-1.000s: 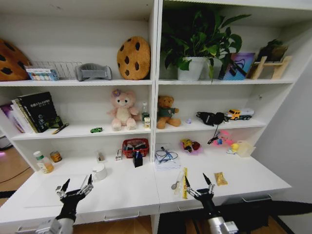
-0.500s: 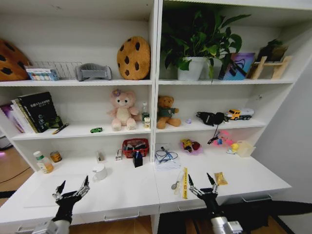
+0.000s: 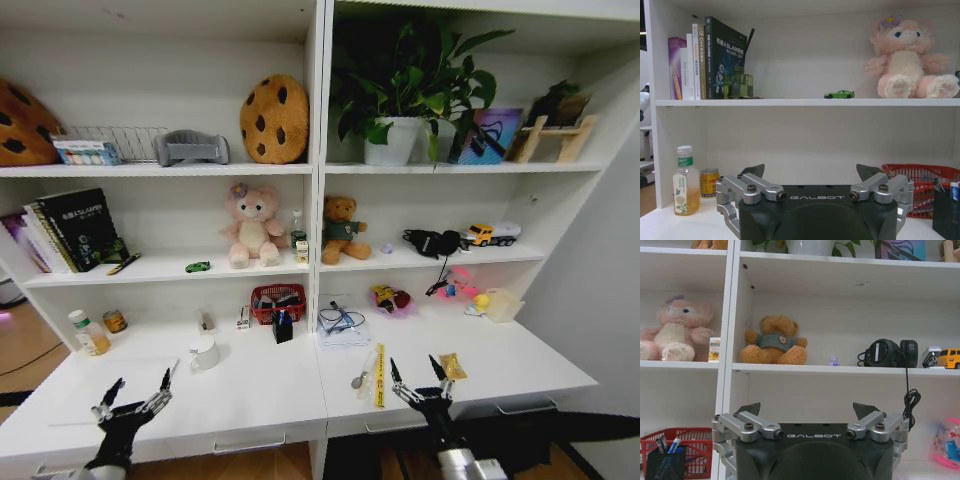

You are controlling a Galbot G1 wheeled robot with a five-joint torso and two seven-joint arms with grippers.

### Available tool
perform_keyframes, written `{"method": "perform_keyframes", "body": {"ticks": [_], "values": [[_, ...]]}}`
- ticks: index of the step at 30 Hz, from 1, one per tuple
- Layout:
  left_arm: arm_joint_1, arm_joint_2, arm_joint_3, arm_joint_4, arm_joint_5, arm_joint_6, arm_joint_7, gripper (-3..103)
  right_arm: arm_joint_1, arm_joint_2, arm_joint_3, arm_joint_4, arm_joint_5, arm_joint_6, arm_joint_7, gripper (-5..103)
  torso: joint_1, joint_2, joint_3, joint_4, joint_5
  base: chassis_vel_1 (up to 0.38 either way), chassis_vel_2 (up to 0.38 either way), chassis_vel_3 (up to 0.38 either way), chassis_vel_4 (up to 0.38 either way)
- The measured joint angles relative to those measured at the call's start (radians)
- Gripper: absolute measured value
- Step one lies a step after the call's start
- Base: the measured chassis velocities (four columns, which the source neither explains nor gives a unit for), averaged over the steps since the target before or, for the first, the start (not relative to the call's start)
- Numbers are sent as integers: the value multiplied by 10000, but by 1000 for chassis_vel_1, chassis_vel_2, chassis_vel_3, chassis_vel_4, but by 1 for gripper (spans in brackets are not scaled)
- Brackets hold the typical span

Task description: Organize the objects on the table.

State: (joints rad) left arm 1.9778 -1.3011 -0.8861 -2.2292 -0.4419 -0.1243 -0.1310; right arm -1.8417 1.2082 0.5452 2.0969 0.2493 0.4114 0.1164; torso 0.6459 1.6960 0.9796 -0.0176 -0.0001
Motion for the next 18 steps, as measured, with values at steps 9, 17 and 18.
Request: {"method": "perform_keyframes", "body": {"ticks": [9,17,18], "values": [[-121,-69,10,-147,0,48,-27,100,-83,21,100,0,-69,55,-5,100,1,-1,0,-1,-1,-123,-112,106,122],[32,-294,69,-497,241,48,-28,100,-74,-35,153,-40,-33,71,74,100,1,-1,1,3,7,-219,-202,200,208],[59,-342,105,-540,304,41,-28,100,-78,-33,168,-73,-111,77,84,100,3,-2,1,2,2,-168,-150,153,191]]}}
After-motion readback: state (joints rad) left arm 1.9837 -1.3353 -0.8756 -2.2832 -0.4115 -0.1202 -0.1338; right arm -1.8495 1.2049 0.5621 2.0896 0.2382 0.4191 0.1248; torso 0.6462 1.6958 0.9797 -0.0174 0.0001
